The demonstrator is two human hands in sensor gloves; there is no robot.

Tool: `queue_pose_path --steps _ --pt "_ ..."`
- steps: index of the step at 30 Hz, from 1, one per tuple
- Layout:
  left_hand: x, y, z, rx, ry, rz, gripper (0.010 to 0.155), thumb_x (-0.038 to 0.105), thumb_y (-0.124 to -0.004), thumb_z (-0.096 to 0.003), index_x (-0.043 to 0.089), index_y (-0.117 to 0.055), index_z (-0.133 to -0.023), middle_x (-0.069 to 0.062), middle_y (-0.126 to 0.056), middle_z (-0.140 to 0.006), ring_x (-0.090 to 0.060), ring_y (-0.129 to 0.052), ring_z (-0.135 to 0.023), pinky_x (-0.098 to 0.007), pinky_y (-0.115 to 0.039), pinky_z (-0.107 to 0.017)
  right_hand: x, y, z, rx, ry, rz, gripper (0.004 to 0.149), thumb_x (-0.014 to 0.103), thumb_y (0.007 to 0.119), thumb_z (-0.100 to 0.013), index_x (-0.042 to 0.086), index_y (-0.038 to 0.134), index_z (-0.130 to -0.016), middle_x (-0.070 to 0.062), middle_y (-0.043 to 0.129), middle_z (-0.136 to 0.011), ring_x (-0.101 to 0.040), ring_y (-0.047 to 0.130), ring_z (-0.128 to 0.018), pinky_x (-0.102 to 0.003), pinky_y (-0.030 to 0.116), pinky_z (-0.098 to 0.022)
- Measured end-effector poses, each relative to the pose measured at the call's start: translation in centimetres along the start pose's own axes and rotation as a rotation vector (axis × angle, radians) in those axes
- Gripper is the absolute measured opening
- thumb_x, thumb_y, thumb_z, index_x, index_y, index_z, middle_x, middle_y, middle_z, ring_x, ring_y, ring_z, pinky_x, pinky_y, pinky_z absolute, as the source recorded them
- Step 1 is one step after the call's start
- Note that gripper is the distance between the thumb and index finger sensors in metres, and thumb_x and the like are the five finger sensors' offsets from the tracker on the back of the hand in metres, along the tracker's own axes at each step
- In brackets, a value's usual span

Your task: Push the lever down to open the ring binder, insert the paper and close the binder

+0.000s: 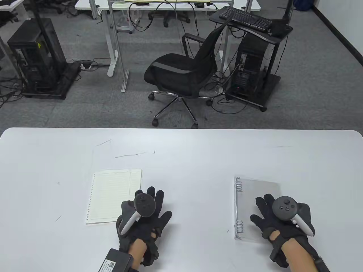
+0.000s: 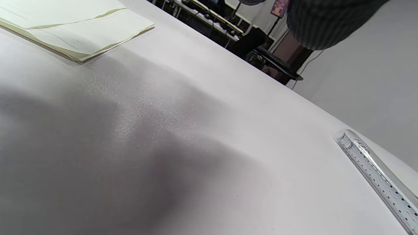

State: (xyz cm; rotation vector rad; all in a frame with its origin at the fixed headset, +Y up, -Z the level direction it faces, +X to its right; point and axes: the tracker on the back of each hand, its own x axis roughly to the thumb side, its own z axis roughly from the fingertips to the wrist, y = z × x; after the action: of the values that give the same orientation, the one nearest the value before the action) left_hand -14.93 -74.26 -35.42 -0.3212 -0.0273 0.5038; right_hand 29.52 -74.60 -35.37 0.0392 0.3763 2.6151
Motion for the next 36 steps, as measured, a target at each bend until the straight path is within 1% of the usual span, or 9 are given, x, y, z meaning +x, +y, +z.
queue_pose_path --steps 10,36 --pt "0.20 -0.23 -0.04 -0.007 -0.019 -0.005 0.076 0.065 -0.067 -0.0452 0.045 -0.027 -0.106 0.014 -0.006 -0.117 -0.029 0.006 -0.106 -0.057 -0.010 -0.070 0.17 0.43 -0.19 0.021 0.002 0.005 0.076 0.053 0.071 -0.049 0.022 0.039 -0.111 -0.013 0.020 -0.120 -0.047 0.018 -0.102 -0.067 0.035 -0.069" --pt "0.08 -0.44 -0.06 -0.030 0.005 0.005 0.076 0.065 -0.067 -0.0453 0.045 -0.026 -0.106 0.013 -0.002 -0.116 -0.030 0.007 -0.106 -0.057 -0.010 -0.070 -0.01 0.55 -0.28 0.036 0.009 -0.005 0.076 0.053 0.071 -0.049 0.021 0.040 -0.111 -0.013 0.021 -0.120 -0.047 0.019 -0.102 -0.068 0.034 -0.069"
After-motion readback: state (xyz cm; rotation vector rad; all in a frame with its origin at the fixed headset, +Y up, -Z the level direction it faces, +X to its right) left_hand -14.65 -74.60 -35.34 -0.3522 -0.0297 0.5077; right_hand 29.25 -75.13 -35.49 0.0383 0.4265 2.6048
